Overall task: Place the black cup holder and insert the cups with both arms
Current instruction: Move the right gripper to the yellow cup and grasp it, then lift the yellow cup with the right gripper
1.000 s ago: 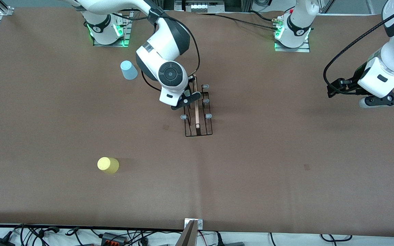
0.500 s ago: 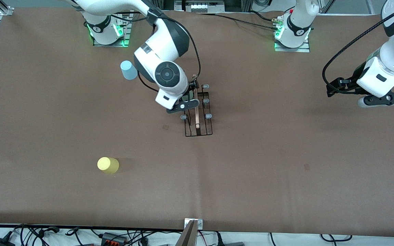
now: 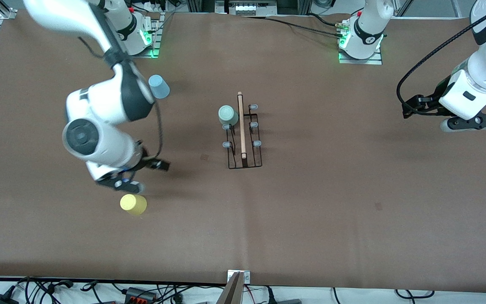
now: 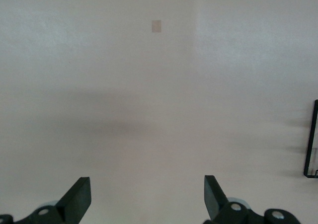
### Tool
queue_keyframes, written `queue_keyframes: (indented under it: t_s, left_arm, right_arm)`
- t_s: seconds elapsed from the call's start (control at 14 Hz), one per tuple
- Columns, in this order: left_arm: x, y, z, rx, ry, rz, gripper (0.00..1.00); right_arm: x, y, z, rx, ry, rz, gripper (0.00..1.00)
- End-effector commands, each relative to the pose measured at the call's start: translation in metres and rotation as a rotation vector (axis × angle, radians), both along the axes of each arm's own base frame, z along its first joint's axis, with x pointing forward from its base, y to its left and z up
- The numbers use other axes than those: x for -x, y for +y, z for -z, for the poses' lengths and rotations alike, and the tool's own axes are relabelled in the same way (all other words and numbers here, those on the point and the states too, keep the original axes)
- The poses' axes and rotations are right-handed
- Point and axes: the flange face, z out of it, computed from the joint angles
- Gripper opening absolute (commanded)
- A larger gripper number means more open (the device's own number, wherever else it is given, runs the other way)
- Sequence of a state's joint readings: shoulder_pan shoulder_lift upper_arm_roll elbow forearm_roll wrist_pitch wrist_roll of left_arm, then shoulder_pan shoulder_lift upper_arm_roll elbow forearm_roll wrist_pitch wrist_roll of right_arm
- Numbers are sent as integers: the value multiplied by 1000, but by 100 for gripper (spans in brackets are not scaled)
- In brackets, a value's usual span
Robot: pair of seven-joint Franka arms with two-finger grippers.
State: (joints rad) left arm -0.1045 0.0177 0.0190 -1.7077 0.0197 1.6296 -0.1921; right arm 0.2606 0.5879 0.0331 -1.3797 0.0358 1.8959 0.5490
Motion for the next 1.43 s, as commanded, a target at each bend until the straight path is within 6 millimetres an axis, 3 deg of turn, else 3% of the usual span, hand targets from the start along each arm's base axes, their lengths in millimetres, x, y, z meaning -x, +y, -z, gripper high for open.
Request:
queue_keyframes:
  t_s: [0.0, 0.14, 0.36, 0.57, 0.79, 1.14, 1.36]
  left_arm:
    - [9, -5, -7, 12, 5, -8, 100]
    - [11, -10, -8, 9, 10, -20, 100]
    - [13, -25, -7, 3, 19, -26, 100]
    - [13, -25, -7, 2, 19, -29, 100]
    - [13, -24, -7, 3, 19, -30, 100]
    - [13, -20, -7, 3, 20, -32, 100]
    - [13, -20, -8, 3, 19, -30, 100]
  right_arm:
    - [-27, -17, 24, -1, -45, -19, 100]
    - [-47, -41, 45, 32, -149, -123, 100]
    - [-63, -48, 73, 17, -249, -156, 100]
    - [-63, -50, 93, 19, -273, -190, 100]
    - [-66, -70, 101, 24, -268, -260, 100]
    - [-64, -72, 108, 30, -258, -291, 100]
    - [-61, -84, 127, 33, -252, -334, 100]
